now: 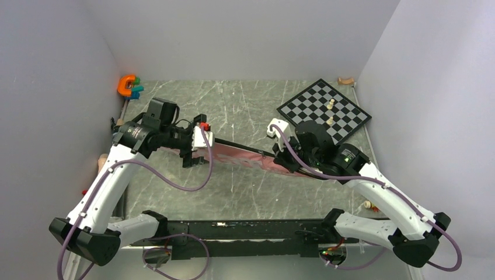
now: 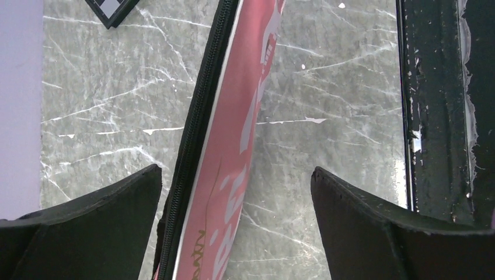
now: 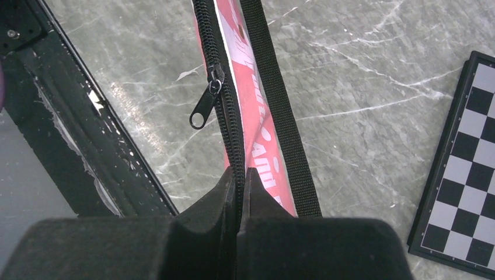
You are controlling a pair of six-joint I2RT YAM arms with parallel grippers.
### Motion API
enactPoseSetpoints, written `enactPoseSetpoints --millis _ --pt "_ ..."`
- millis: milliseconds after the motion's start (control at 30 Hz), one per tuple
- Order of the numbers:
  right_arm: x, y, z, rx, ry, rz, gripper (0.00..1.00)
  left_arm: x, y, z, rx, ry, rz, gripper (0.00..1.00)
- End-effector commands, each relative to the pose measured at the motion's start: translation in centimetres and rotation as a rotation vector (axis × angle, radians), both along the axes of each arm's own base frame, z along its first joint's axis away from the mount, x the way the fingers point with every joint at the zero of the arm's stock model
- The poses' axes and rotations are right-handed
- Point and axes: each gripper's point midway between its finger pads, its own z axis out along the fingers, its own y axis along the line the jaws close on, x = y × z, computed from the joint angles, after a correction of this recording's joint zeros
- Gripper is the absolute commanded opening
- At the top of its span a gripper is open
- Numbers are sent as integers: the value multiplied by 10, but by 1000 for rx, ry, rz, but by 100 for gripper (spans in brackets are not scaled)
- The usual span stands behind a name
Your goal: Pack up the badminton gear
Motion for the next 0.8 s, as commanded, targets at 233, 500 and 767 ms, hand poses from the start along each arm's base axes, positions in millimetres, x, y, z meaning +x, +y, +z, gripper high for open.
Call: enactPoseSetpoints --millis 233,500,767 --pt "-3 31 77 179 -138 68 0 -30 -16 78 -201 -8 2 99" --pt "-5 43 65 106 -120 90 0 -21 -24 156 -311 -142 76 99" --pt "3 45 68 79 -152 47 0 -19 -40 95 -231 -89 72 99"
